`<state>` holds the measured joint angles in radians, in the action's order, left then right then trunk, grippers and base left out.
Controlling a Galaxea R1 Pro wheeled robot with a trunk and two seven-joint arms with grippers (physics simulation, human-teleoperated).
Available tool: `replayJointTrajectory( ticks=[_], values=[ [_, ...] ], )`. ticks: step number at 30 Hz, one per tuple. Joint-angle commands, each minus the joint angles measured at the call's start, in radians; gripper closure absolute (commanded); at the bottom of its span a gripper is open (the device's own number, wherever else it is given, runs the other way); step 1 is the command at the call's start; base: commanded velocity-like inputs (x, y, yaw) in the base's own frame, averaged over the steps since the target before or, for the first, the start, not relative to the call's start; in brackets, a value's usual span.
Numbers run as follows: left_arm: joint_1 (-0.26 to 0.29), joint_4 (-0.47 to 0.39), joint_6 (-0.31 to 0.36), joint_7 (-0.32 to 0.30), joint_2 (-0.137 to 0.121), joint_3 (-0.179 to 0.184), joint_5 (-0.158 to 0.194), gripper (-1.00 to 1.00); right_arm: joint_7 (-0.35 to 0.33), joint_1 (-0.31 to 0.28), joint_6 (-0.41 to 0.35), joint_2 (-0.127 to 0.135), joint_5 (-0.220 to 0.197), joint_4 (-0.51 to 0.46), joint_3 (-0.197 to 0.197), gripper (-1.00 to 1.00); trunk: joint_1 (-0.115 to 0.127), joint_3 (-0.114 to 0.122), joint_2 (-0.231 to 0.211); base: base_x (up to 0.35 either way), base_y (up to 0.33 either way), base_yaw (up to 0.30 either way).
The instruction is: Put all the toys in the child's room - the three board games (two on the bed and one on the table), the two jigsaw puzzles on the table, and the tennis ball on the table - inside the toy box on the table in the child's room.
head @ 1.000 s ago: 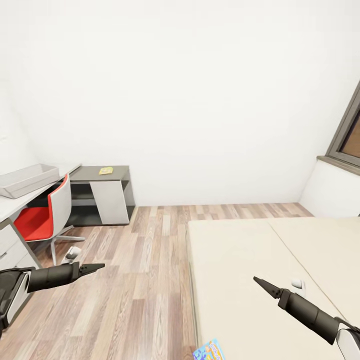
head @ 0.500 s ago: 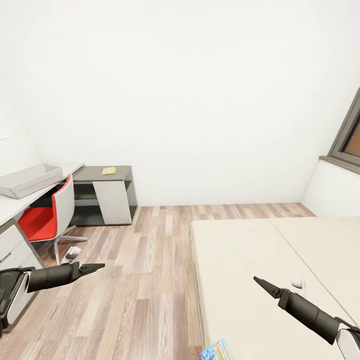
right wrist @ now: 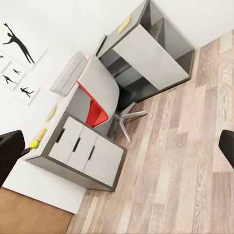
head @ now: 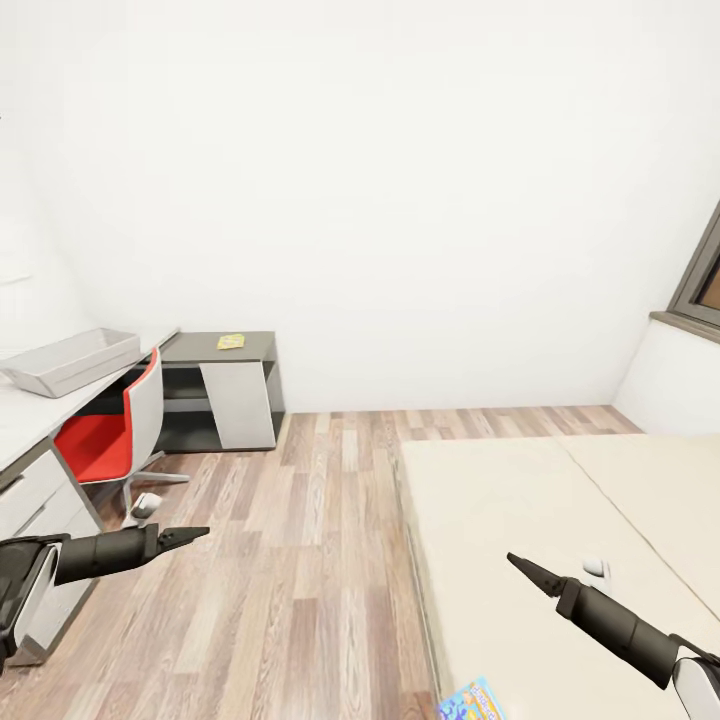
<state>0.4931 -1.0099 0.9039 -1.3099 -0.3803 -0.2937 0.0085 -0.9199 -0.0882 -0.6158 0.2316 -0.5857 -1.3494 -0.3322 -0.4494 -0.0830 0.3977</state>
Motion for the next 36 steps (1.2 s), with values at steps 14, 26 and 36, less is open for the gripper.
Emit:
replayJointTrajectory(
  ticks=[14,26,36],
  values=[
    [0.001,0.0,0.01,-0.003,0.0,-0.002,0.001,-1.0,-0.001,-0.001,-0.007,0.0,-0.005,0.0,-0.001,-1.0,-0.001,-0.002,0.002,0.0,0.281,0.0],
    [0.001,0.0,0.01,-0.003,-0.001,-0.002,0.001,-1.0,-0.001,-0.001,-0.008,0.0,-0.005,0.0,0.0,-1.0,-0.001,-0.002,0.002,0.093,0.271,-0.173],
    [0.001,0.0,0.01,-0.003,-0.001,-0.002,0.001,-1.0,-0.001,-0.001,-0.009,0.0,-0.006,0.0,-0.001,-1.0,-0.001,-0.002,0.002,0.071,0.274,-0.273]
  ],
)
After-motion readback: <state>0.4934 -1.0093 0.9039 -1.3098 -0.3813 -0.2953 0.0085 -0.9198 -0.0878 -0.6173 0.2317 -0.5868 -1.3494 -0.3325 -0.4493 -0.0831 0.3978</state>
